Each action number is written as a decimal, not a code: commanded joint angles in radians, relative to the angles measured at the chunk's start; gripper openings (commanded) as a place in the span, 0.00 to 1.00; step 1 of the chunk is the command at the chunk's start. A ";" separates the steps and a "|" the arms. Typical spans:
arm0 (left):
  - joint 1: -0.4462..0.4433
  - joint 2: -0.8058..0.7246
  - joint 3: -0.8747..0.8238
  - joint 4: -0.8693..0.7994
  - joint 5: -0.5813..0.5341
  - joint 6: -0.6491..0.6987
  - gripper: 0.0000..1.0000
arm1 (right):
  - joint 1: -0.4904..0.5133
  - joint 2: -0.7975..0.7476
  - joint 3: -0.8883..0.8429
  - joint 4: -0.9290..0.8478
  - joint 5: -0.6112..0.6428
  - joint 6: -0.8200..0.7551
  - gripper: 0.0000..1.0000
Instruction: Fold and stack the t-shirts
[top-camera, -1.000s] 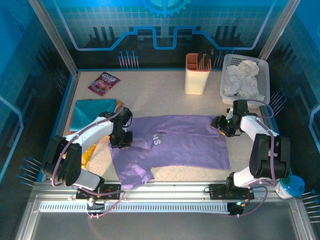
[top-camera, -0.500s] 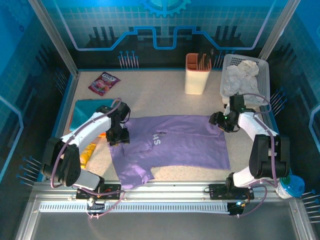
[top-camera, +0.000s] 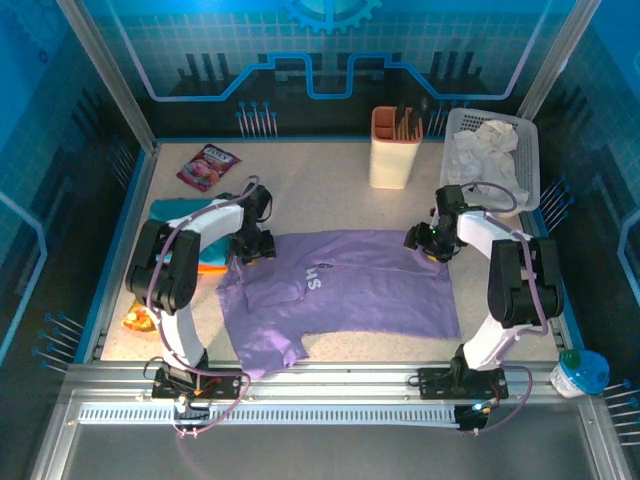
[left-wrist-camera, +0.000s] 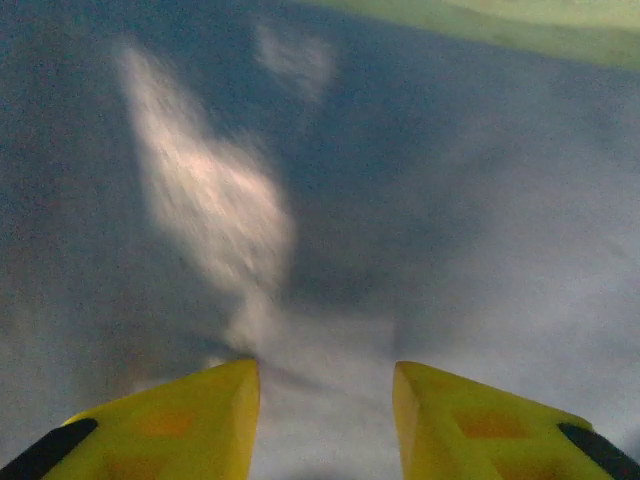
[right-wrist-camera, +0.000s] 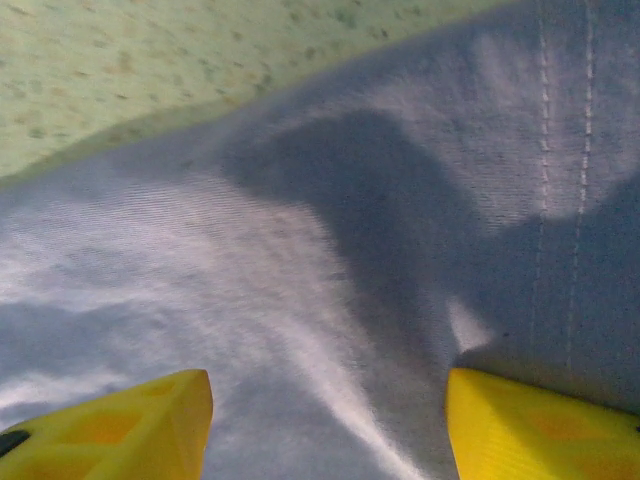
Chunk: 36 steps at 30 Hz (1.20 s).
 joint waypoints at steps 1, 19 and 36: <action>0.030 0.043 0.059 0.037 0.028 -0.007 0.41 | 0.024 0.048 0.065 -0.071 0.116 -0.012 0.63; 0.055 0.205 0.317 -0.029 0.088 0.041 0.47 | 0.030 0.232 0.347 -0.132 0.461 -0.125 0.61; 0.013 -0.270 0.044 -0.088 0.184 0.047 0.70 | 0.175 -0.098 0.087 -0.126 0.236 -0.010 0.69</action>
